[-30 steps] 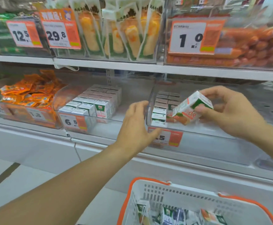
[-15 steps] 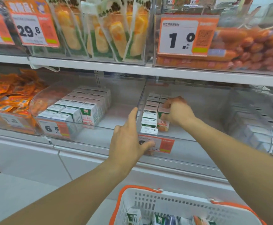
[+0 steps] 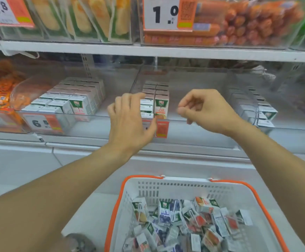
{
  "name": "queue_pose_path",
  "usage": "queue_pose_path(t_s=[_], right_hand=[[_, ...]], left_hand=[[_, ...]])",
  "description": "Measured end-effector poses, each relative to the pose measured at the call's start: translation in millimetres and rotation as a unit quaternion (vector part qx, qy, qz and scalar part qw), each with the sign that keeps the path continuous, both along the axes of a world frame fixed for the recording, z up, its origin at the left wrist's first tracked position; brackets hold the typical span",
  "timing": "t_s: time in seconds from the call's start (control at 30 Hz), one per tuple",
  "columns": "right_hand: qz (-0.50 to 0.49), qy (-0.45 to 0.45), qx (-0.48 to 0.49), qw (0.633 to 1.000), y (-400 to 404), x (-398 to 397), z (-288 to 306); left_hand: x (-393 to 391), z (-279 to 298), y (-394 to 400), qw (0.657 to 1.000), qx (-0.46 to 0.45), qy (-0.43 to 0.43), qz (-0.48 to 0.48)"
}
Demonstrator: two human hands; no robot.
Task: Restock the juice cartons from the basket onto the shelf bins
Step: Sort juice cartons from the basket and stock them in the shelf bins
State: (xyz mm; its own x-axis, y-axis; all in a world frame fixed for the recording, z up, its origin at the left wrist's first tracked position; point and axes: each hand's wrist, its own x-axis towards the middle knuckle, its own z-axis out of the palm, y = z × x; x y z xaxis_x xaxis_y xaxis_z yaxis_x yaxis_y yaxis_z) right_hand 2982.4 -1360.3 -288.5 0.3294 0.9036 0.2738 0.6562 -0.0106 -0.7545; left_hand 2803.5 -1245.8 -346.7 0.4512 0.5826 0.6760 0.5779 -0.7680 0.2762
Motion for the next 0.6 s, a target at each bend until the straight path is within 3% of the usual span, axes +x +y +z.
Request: queue_pose_path(t_s=[0.1, 0.2, 0.37, 0.5, 0.6], right_hand=[[0.053, 0.08, -0.068, 0.993, -30.6, 13.7, -23.0], [0.082, 0.117, -0.177, 0.974, -47.4, 29.2, -66.9], [0.081, 0.093, -0.363, 0.924, -70.3, 50.2, -168.6], [0.013, 0.021, -0.386, 0.922, -95.3, 52.1, -248.7], [-0.052, -0.017, -0.347, 0.936, -113.0, 47.3, -286.4]], left_hand=[[5.3, -1.9, -14.4, 0.98, -0.153, -0.014, -0.125], [7.1, -26.9, -27.4, 0.937, -0.286, 0.119, -0.164], [16.7, -84.9, -43.7, 0.87, -0.352, 0.309, -0.155], [28.6, -151.3, -75.3, 0.835, -0.455, 0.287, -0.118], [25.0, -213.8, -99.1, 0.818, -0.512, 0.251, -0.073]])
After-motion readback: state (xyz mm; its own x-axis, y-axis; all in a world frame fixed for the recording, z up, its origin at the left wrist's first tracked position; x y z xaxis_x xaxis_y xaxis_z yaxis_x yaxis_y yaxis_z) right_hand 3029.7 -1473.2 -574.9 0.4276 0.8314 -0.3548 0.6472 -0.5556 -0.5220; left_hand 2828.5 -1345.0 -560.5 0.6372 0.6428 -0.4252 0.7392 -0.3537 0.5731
